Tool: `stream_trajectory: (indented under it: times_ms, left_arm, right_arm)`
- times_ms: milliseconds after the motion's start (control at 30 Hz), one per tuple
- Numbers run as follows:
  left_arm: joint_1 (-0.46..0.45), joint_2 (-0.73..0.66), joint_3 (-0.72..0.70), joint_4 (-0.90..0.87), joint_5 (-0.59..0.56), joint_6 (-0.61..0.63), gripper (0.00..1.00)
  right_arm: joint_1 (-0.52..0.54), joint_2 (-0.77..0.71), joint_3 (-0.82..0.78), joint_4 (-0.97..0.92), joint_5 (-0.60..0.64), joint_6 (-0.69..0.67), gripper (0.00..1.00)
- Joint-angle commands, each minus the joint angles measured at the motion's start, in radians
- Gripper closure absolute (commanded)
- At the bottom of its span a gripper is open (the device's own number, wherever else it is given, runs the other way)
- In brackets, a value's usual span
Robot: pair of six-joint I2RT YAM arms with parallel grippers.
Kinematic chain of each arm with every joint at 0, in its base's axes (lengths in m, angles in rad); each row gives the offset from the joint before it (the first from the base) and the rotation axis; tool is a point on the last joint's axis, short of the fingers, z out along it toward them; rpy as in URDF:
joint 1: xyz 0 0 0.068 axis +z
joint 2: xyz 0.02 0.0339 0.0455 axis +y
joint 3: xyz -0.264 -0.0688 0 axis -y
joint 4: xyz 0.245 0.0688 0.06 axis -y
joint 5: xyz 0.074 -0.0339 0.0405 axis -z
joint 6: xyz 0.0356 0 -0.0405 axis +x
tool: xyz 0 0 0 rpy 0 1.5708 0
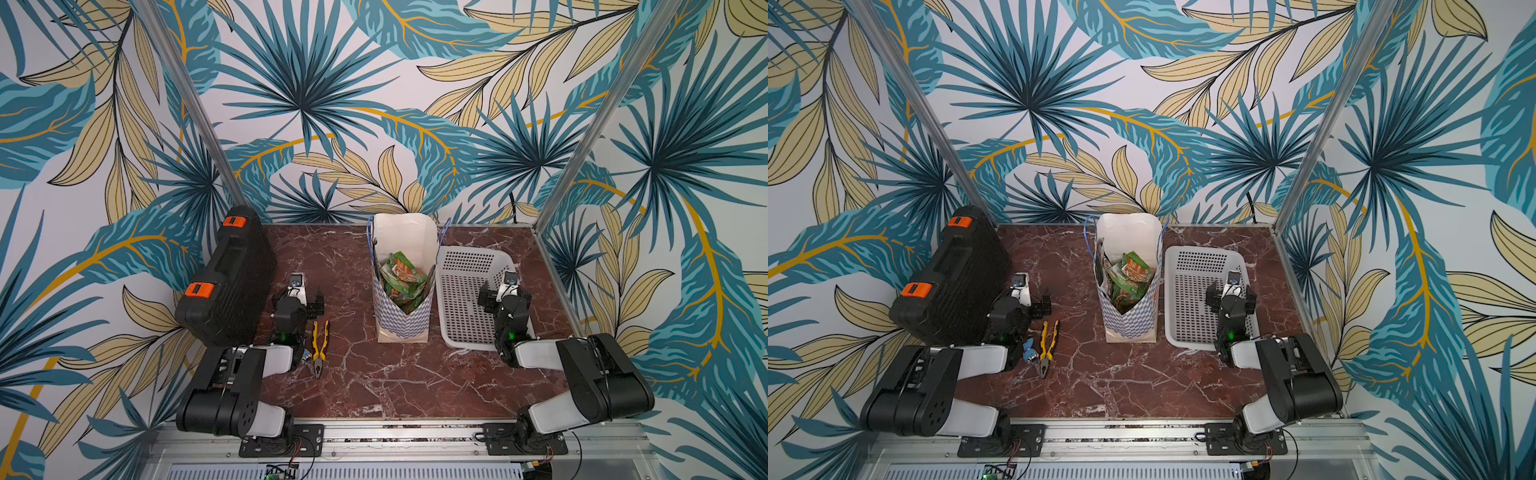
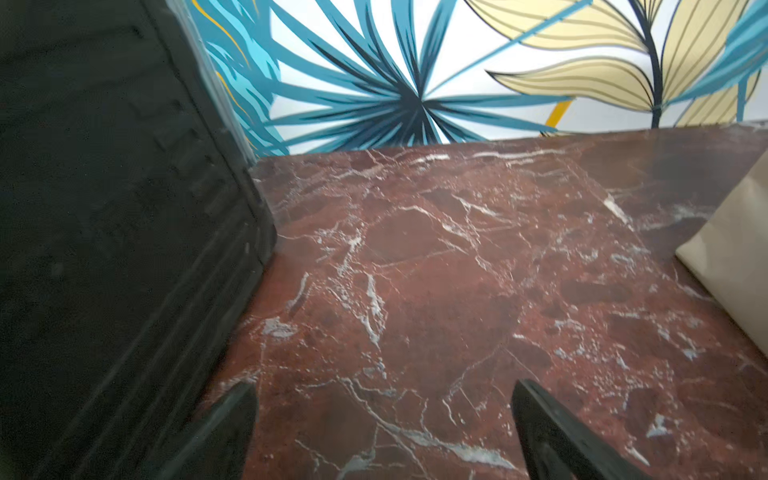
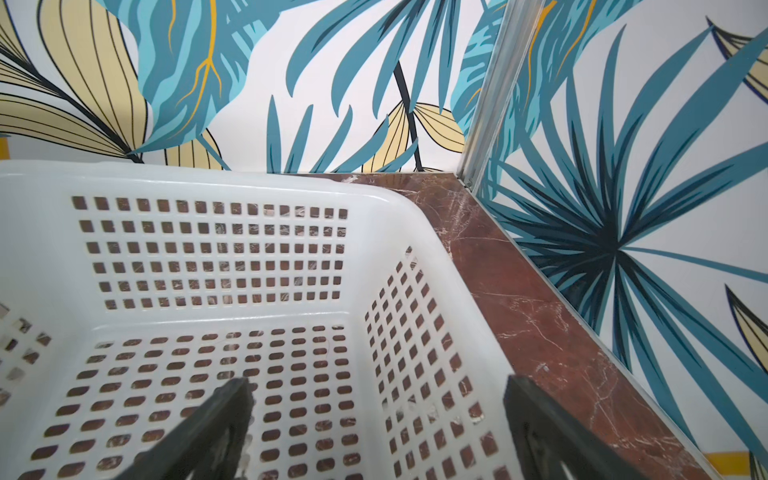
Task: Place the condiment packets inside the bag
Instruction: Reset both arms
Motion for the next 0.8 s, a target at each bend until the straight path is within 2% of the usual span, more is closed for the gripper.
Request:
stream_trajectory:
  times_ms: [0,67,133,200,767]
  left_arm:
    - [-0.001,0.080,0.043,0.112,0.091,0.056,0.00]
    - [-0.001,0.038,0.083,-0.037,0.087,0.047,0.00]
    - [0.000,0.048,0.074,0.001,0.081,0.047,0.00]
    - [0.001,0.035,0.085,-0.044,0.082,0.045,0.00]
    - [0.001,0.040,0.085,-0.035,0.079,0.043,0.00]
  right_arm:
    - [-0.018,0.004,0.013,-0.075,-0.031,0.036,0.01]
    - [-0.019,0.007,0.014,-0.066,-0.031,0.035,0.00]
    - [-0.018,0.002,0.013,-0.074,-0.034,0.037,0.00]
    - [-0.022,0.004,0.012,-0.068,-0.033,0.035,0.00]
    - [-0.027,0.004,0.019,-0.084,-0.048,0.040,0.00]
